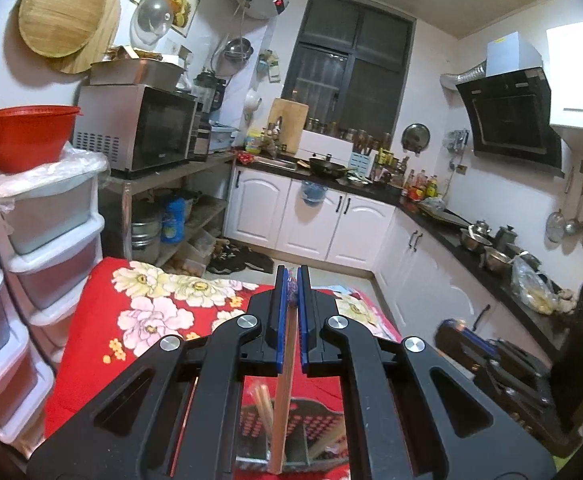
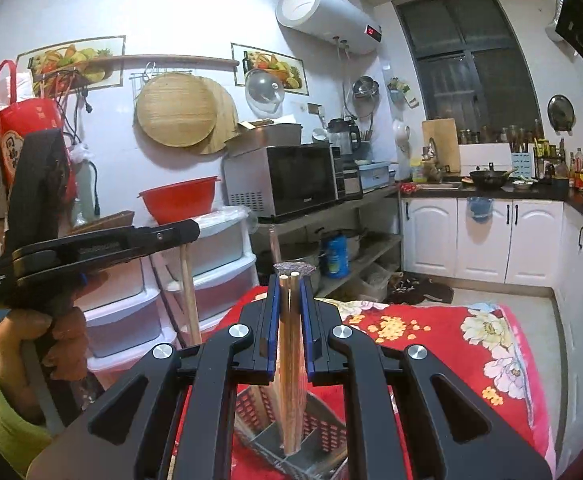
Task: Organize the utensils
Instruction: 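Lower the chopsticks into the caddy compartments with both grippers, then open both grippers to release the chopsticks into the grey caddy, then pull both open grippers back toward the last wrapped chopsticks on the cloth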
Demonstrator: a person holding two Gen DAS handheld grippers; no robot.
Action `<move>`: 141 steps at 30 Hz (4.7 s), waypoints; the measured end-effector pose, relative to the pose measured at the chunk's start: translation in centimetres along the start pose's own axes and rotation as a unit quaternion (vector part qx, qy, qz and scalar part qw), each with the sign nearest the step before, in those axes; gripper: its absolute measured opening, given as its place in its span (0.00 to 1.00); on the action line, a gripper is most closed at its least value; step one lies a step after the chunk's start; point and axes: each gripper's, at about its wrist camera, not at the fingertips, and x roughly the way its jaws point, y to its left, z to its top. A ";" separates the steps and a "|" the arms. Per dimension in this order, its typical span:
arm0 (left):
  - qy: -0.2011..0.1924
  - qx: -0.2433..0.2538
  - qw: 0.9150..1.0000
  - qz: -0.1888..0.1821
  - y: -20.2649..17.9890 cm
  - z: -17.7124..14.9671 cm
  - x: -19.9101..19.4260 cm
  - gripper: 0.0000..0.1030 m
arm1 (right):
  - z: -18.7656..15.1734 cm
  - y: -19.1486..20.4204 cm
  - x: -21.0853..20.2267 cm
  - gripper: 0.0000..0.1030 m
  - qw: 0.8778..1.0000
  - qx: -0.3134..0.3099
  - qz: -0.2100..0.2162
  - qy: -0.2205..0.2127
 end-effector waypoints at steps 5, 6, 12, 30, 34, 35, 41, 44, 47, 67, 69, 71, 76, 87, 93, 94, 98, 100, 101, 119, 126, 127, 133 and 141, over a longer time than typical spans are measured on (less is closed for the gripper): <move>-0.002 -0.004 1.000 0.016 0.8 -0.4 1.8 0.01 | -0.3 -0.5 0.7 0.10 1.000 -0.002 -0.006 -0.001; -0.001 -0.006 1.000 0.022 1.1 -0.7 2.2 0.01 | -0.6 -0.7 0.9 0.10 1.000 -0.001 -0.008 -0.001; 0.007 -0.021 0.999 0.025 2.8 -2.7 4.9 0.01 | -2.5 -1.5 3.4 0.10 1.000 0.002 -0.007 0.022; 0.052 -0.014 0.998 0.015 4.2 -7.7 10.1 0.01 | -7.5 -3.3 9.1 0.10 0.996 0.014 -0.016 0.092; 0.063 -0.016 0.998 0.016 4.4 -8.1 10.5 0.01 | -8.0 -3.3 9.5 0.10 0.995 0.014 -0.014 0.102; 0.064 -0.017 0.998 0.015 4.4 -8.2 10.5 0.01 | -8.1 -3.3 9.6 0.10 0.994 0.014 -0.013 0.104; 0.073 -0.019 0.997 0.005 4.5 -8.6 10.5 0.01 | -8.6 -3.2 9.8 0.10 0.993 0.016 -0.011 0.115; 0.081 -0.025 0.996 0.004 4.7 -8.9 10.6 0.01 | -8.8 -3.1 9.8 0.10 0.993 0.018 -0.011 0.118; 0.085 -0.030 0.996 0.002 5.0 -9.1 10.4 0.01 | -8.9 -3.0 9.7 0.10 0.992 0.019 -0.010 0.121; 0.111 -0.031 0.993 0.014 5.1 -9.9 8.7 0.06 | -9.7 -3.0 8.3 0.10 0.989 0.026 -0.018 0.142; 0.112 -0.031 0.993 0.016 5.1 -10.1 8.3 0.08 | -9.7 -3.1 7.9 0.10 0.989 0.027 -0.020 0.142; 0.114 -0.032 0.993 0.016 5.1 -10.2 8.1 0.09 | -9.7 -3.0 7.5 0.10 0.989 0.027 -0.023 0.142; 0.117 -0.035 0.992 0.016 5.0 -10.3 7.3 0.15 | -9.7 -2.9 6.7 0.14 0.989 0.027 -0.026 0.141; 0.105 -0.034 0.994 0.026 4.4 -10.3 3.4 0.30 | -9.0 -2.7 4.1 0.28 0.992 0.023 -0.025 0.124; 0.105 -0.052 0.992 0.042 5.4 -12.0 0.1 0.46 | -9.4 -1.6 2.2 0.44 0.992 0.011 -0.027 0.125; 0.105 -0.055 0.992 0.046 5.6 -12.4 -0.4 0.50 | -9.8 -1.3 1.9 0.47 0.992 0.008 -0.023 0.127; 0.110 -0.065 0.990 0.059 6.1 -13.9 -1.9 0.57 | -10.8 -0.3 1.6 0.53 0.990 0.007 -0.016 0.139; 0.108 -0.069 0.990 0.061 6.4 -14.5 -2.6 0.63 | -11.1 0.2 1.4 0.57 0.990 0.004 -0.014 0.141; 0.108 -0.073 0.989 0.062 6.7 -14.9 -3.1 0.65 | -11.2 0.6 1.3 0.58 0.990 0.001 -0.012 0.141; 0.127 -0.094 0.984 0.082 7.8 -19.7 -6.1 0.88 | -14.8 2.8 -0.3 0.72 0.986 -0.004 -0.007 0.169; 0.136 -0.093 0.984 0.074 7.1 -21.4 -5.7 0.89 | -16.4 2.4 -1.0 0.74 0.983 -0.003 -0.022 0.184; 0.140 -0.093 0.983 0.074 7.0 -21.6 -5.5 0.89 | -16.7 2.4 -1.2 0.74 0.982 -0.003 -0.025 0.187; 0.153 -0.083 0.982 0.067 6.2 -23.0 -5.1 0.89 | -18.0 2.0 -1.9 0.74 0.980 0.002 -0.039 0.195; 0.177 -0.080 0.979 0.057 5.6 -24.9 -4.2 0.89 | -19.7 1.3 -2.8 0.74 0.976 0.009 -0.057 0.212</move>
